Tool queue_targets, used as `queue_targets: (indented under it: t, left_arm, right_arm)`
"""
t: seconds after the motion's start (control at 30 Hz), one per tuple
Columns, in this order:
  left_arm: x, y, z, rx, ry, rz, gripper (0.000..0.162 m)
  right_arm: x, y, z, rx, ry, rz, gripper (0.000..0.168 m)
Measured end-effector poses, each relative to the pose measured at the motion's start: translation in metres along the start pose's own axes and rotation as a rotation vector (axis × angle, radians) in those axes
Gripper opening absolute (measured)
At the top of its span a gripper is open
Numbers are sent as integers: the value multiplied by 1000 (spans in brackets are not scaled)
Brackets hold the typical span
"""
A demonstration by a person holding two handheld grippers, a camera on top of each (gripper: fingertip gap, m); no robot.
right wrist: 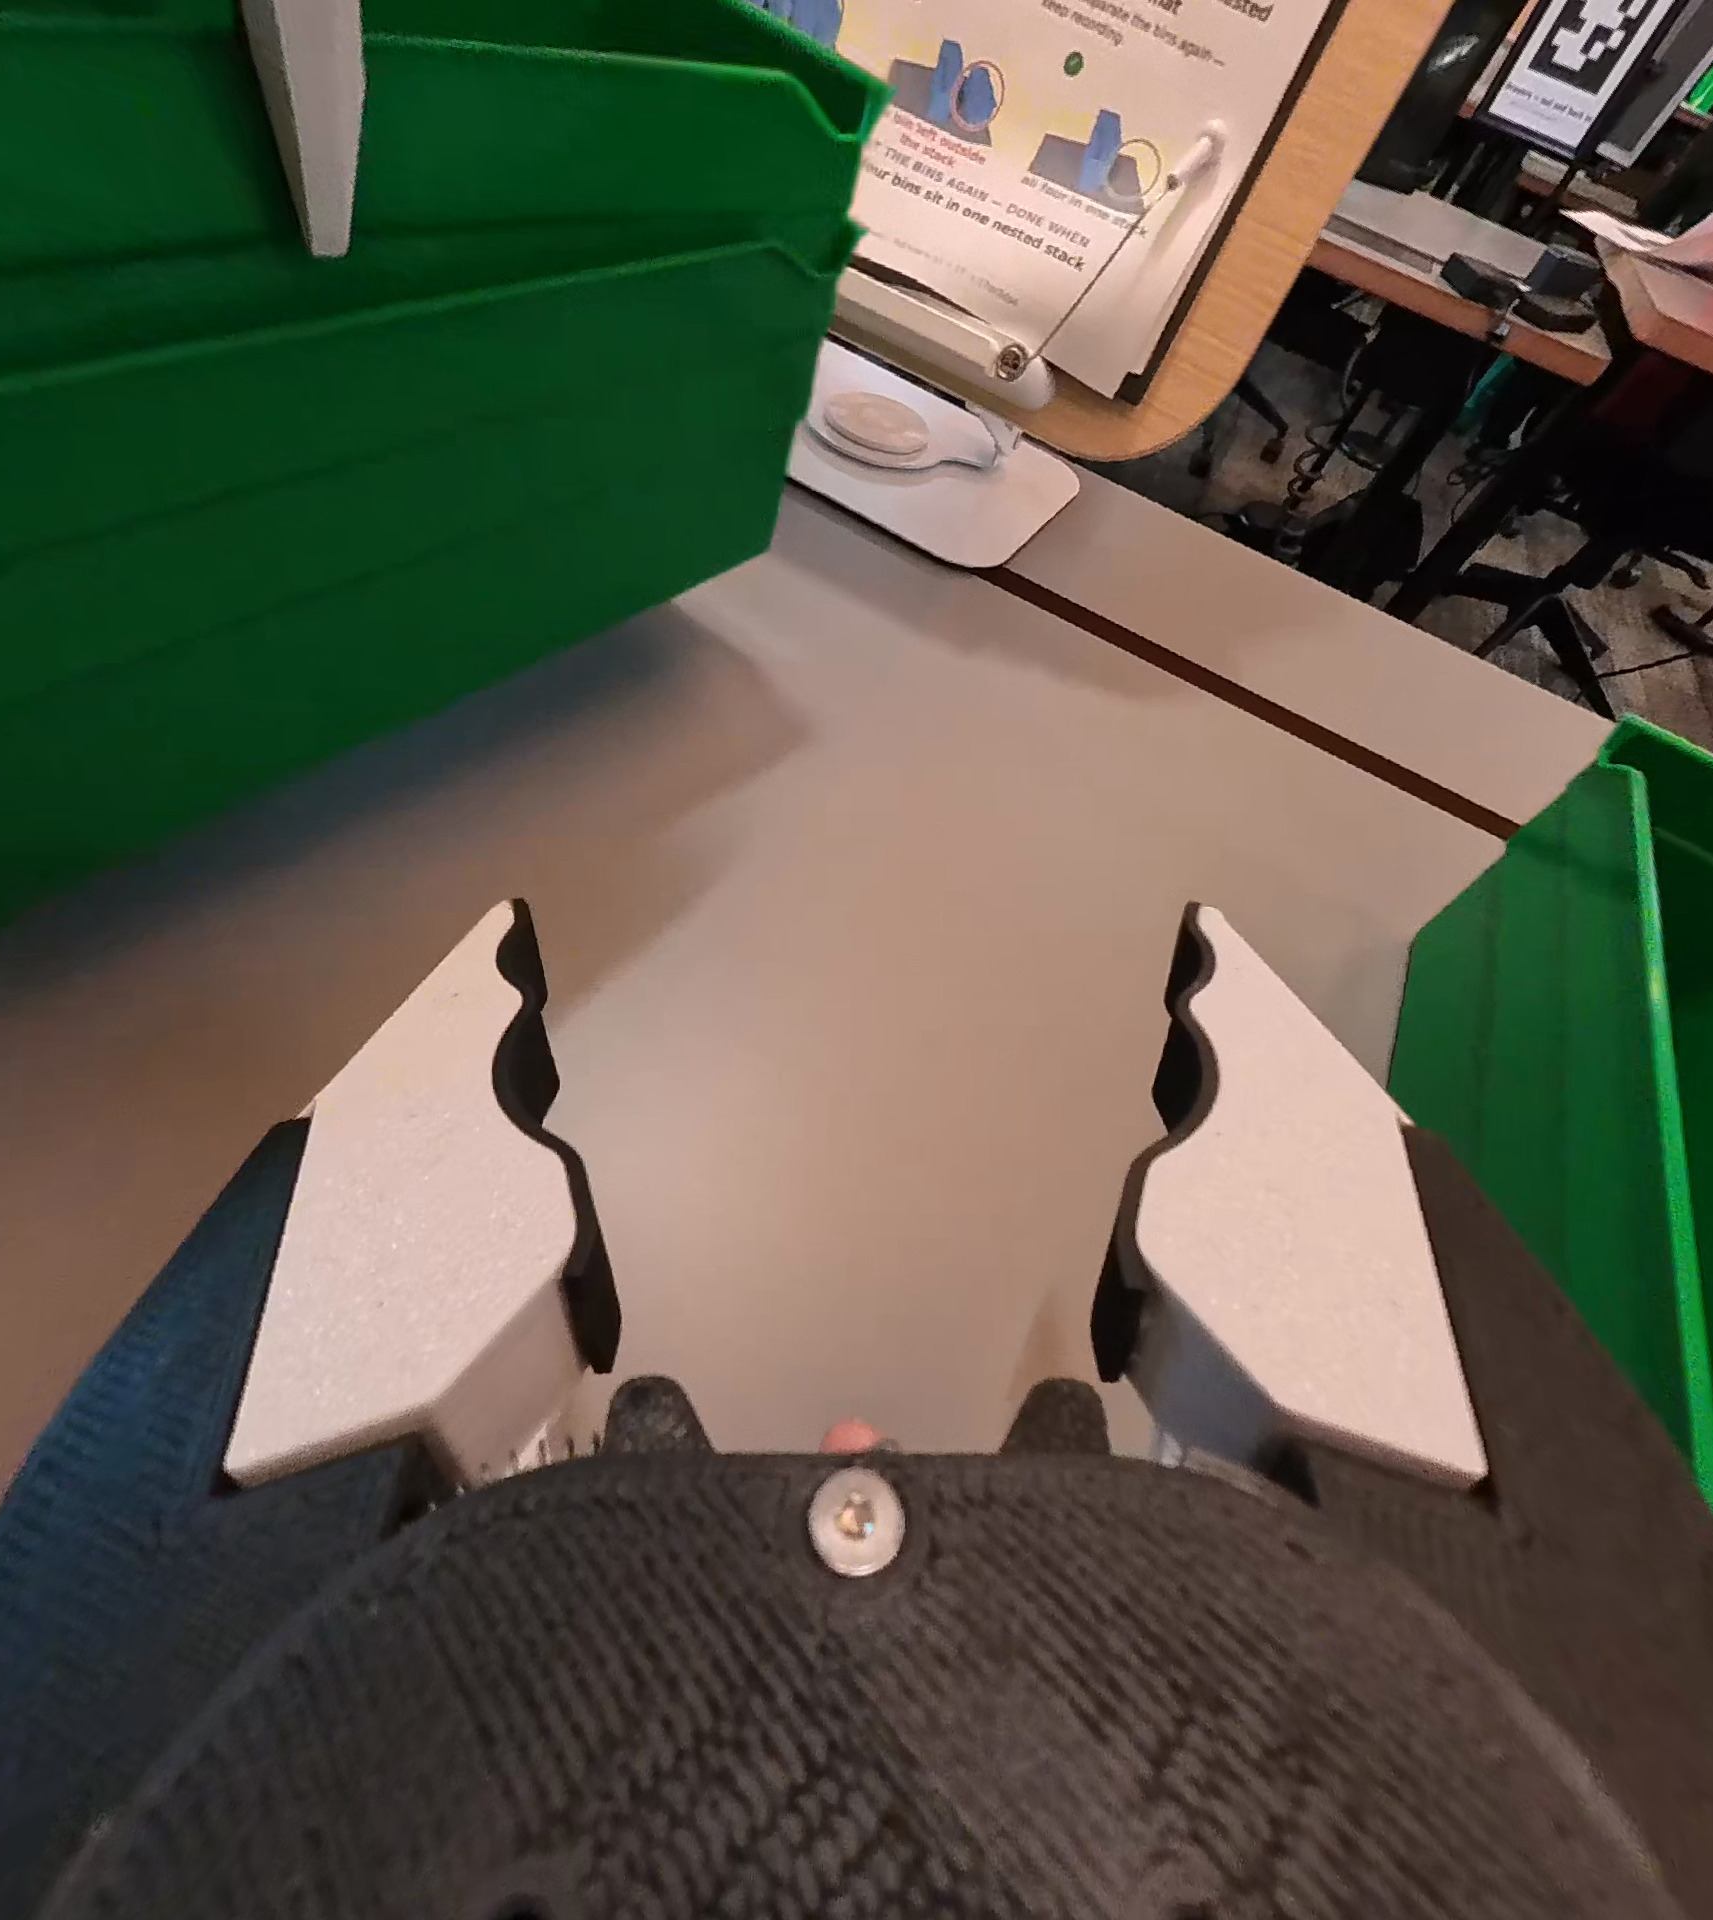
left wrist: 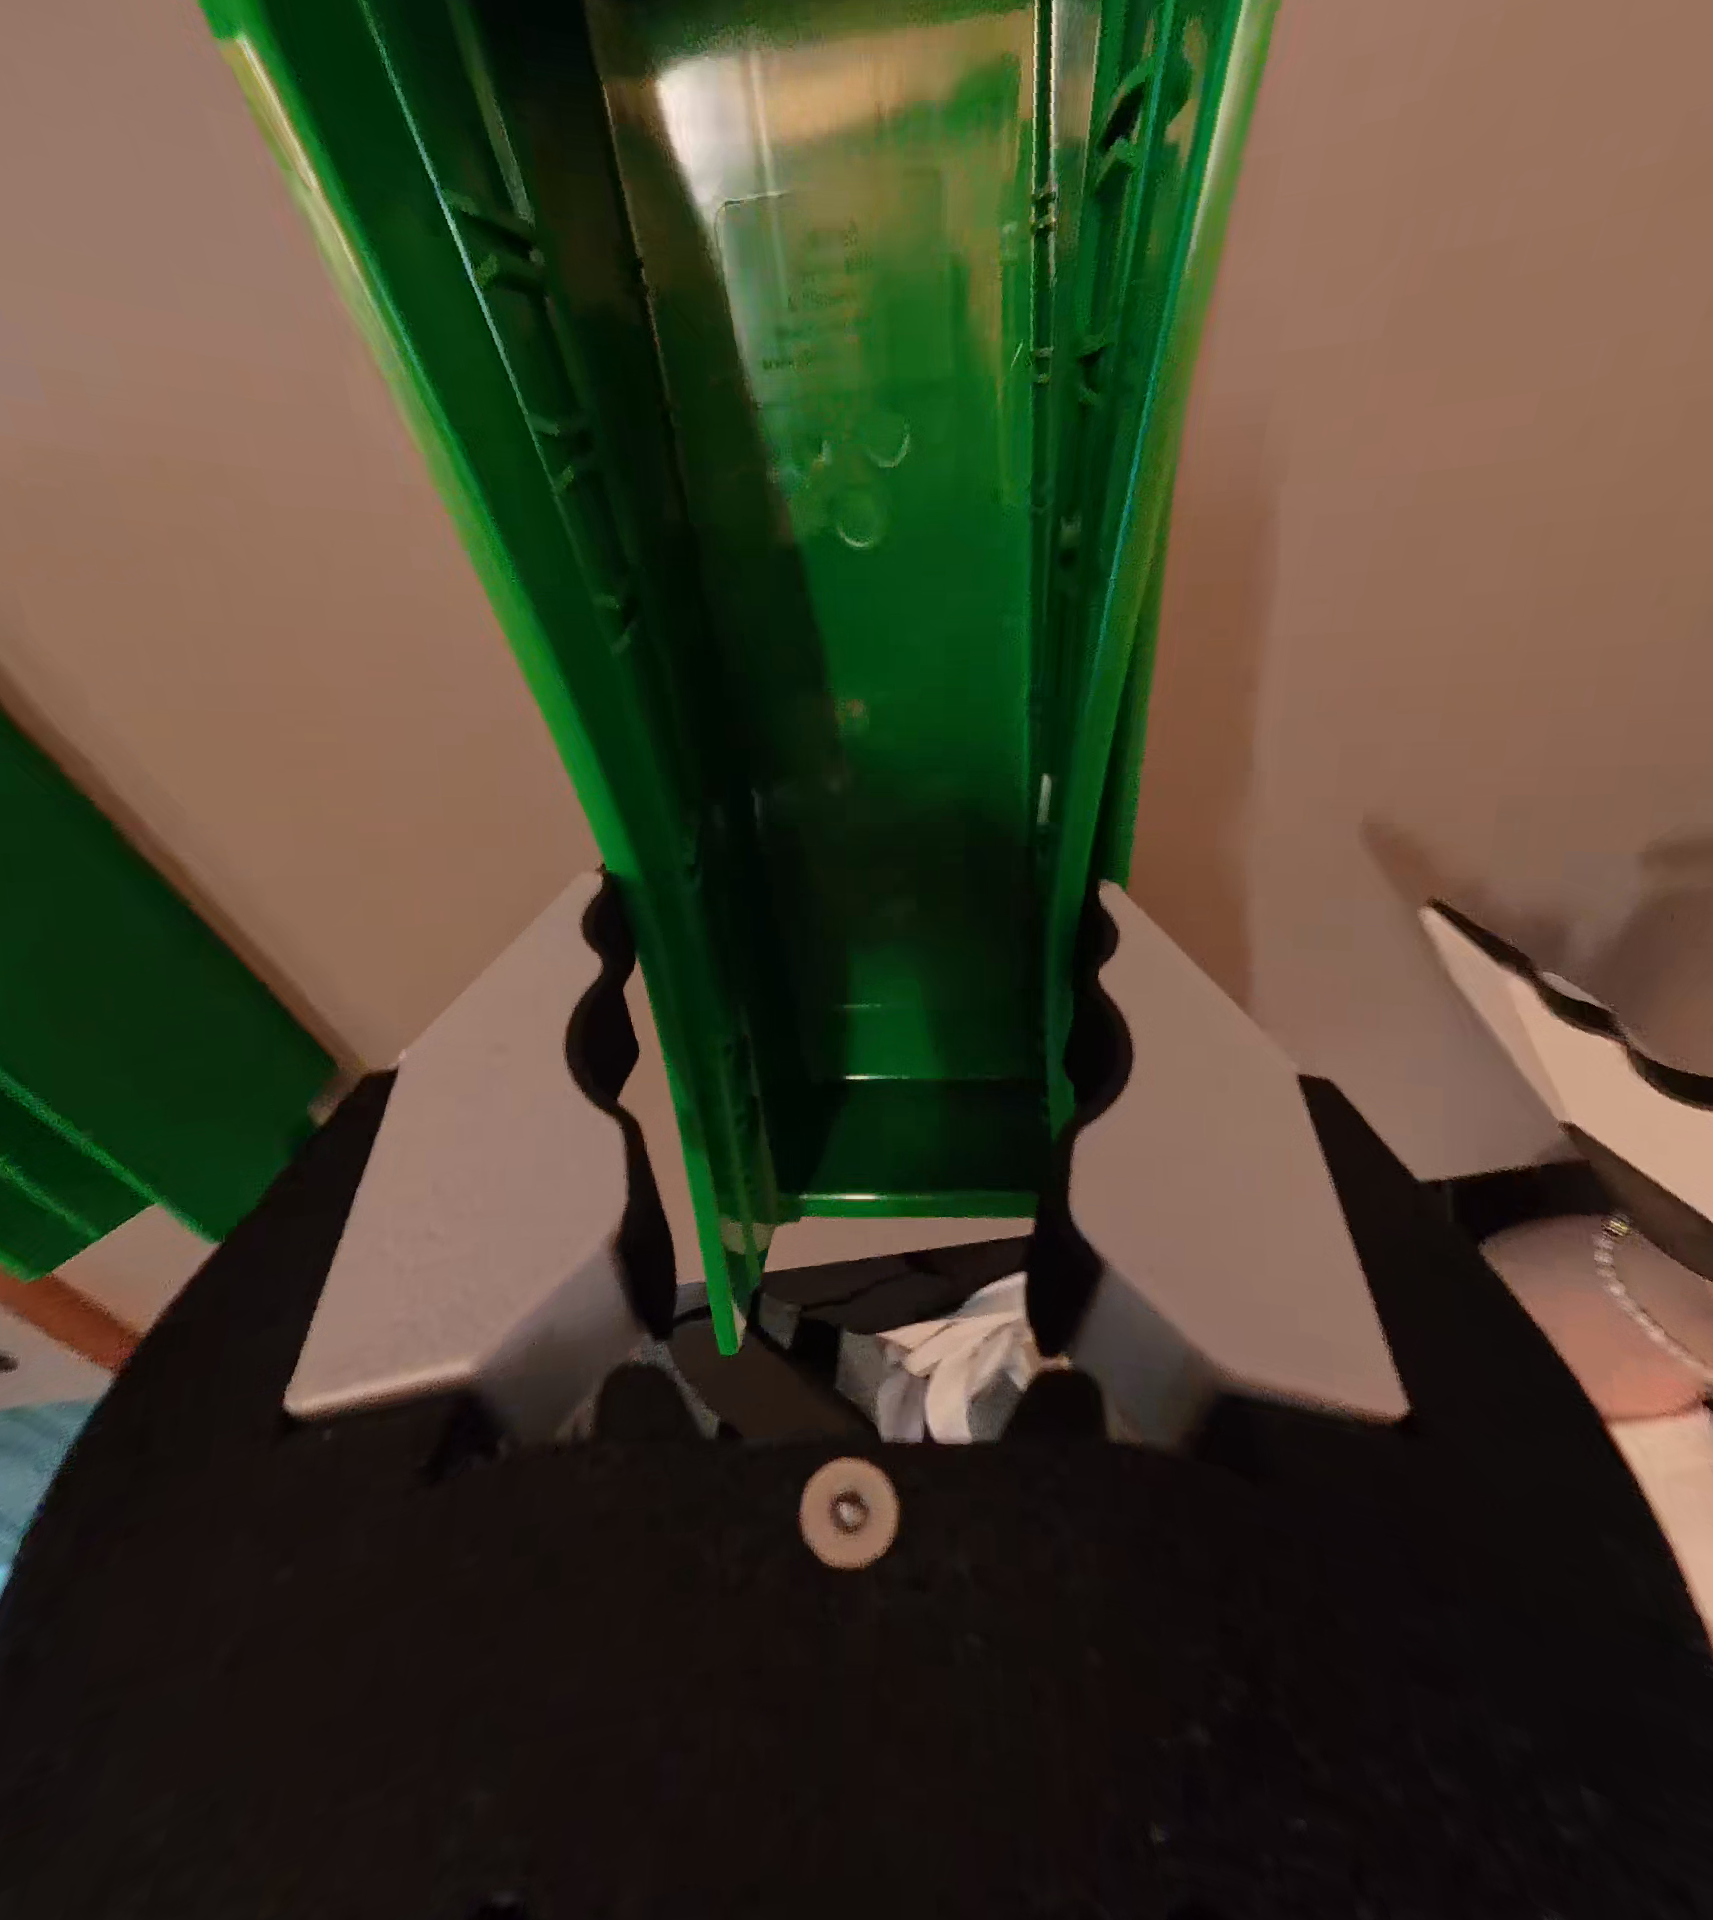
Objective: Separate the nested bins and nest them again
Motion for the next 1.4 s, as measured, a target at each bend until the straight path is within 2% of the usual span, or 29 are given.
queue_targets:
  t: [0.07, 0.2, 0.3, 0.43, 0.57, 0.67, 0.77, 0.87, 0.97, 1.1, 1.2, 1.3, 1.4]
  left_arm:
    - [1, 0, 7, -3, -72, 2, 84]
    - [2, 1, 9, -13, -86, -3, 84]
    - [-2, 2, 18, -19, -186, 10, 84]
    - [-2, 4, 11, -26, -80, 14, 85]
    - [-3, 7, 20, -55, -191, 31, 85]
    - [-4, 14, 14, -33, -67, 71, 85]
    - [-3, 14, 20, -36, -128, 61, 84]
    - [-3, 16, 17, -32, -69, 69, 85]
    - [-2, 15, 27, -36, -172, 56, 84]
    - [-1, 15, 20, -21, -62, 51, 85]
    - [-1, 15, 27, -47, -160, 50, 85]
    - [0, 14, 17, -36, -34, 40, 85]
    - [-1, 14, 20, -32, -89, 47, 84]
  right_arm:
    - [0, 1, -2, -9, -2, 0, 119]
    - [1, 0, -2, -6, 3, -3, 119]
    - [1, -1, 1, 2, -1, -2, 119]
    - [3, -4, 2, 8, 3, -12, 119]
    - [2, -3, 3, 10, -1, -7, 119]
    - [3, -4, 3, 7, 0, -13, 119]
    - [3, -4, 3, 10, 0, -11, 119]
    - [4, -5, 3, 11, 3, -14, 119]
    - [2, -4, 5, 17, -4, -10, 119]
    - [4, -6, 6, 23, -1, -16, 120]
    - [3, -6, 8, 31, -7, -9, 120]
    - [4, -7, 9, 37, -2, -14, 120]
    - [4, -8, 10, 33, -11, -14, 119]
Point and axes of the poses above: each gripper's, where its closed fingertips meet, x out along the fingers, y out of its top, z = x × y across the jaws, the point moved 1 cm from there along -x, back along the fingers, and after that the axes turned 15 degrees about -z, right-handed, at the moved point
